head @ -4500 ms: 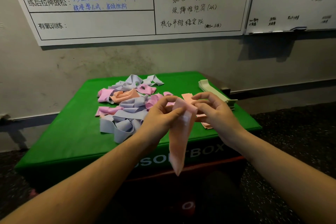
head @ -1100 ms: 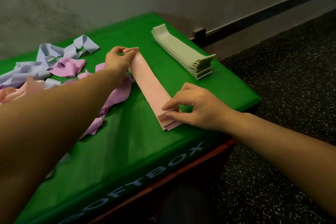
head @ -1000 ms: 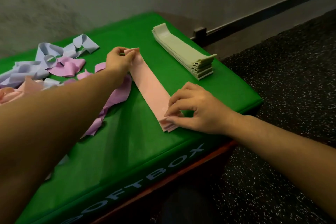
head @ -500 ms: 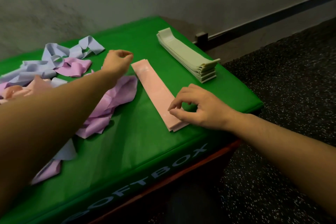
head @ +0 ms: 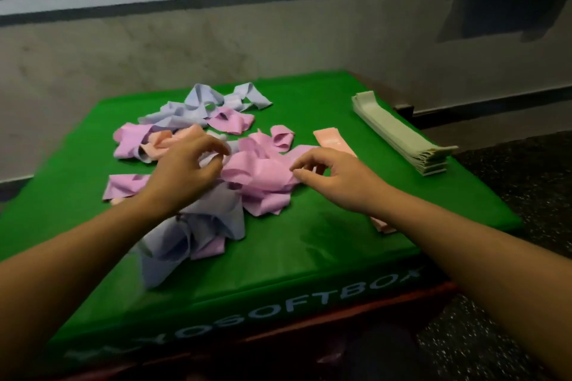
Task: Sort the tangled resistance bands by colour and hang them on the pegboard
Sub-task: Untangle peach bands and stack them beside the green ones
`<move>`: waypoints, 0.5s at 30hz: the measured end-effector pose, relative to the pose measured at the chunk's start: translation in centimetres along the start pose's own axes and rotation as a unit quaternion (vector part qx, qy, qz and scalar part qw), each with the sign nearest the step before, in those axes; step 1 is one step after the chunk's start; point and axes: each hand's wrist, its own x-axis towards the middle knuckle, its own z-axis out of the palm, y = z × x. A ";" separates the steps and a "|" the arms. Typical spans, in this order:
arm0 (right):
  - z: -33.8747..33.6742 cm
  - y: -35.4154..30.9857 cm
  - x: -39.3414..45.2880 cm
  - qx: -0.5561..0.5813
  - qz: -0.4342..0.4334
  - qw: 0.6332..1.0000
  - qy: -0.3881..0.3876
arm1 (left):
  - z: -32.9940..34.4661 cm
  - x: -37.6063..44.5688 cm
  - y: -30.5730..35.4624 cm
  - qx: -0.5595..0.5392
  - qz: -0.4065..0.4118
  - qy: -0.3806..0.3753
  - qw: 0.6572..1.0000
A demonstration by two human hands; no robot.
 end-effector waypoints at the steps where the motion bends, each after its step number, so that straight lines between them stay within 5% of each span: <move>1: 0.9 -0.6 0.6 0.001 0.000 1.000 -0.004 | -0.9 -1.1 -0.8 0.011 -0.001 0.000 1.000; 11: 10.0 -7.8 7.8 -0.052 -0.057 0.996 -0.054 | -3.2 -9.3 -10.3 0.068 -0.087 -0.087 0.990; 15: 13.9 -10.2 10.6 -0.075 -0.110 0.987 -0.085 | -1.9 -11.0 -11.5 0.065 -0.069 -0.054 0.994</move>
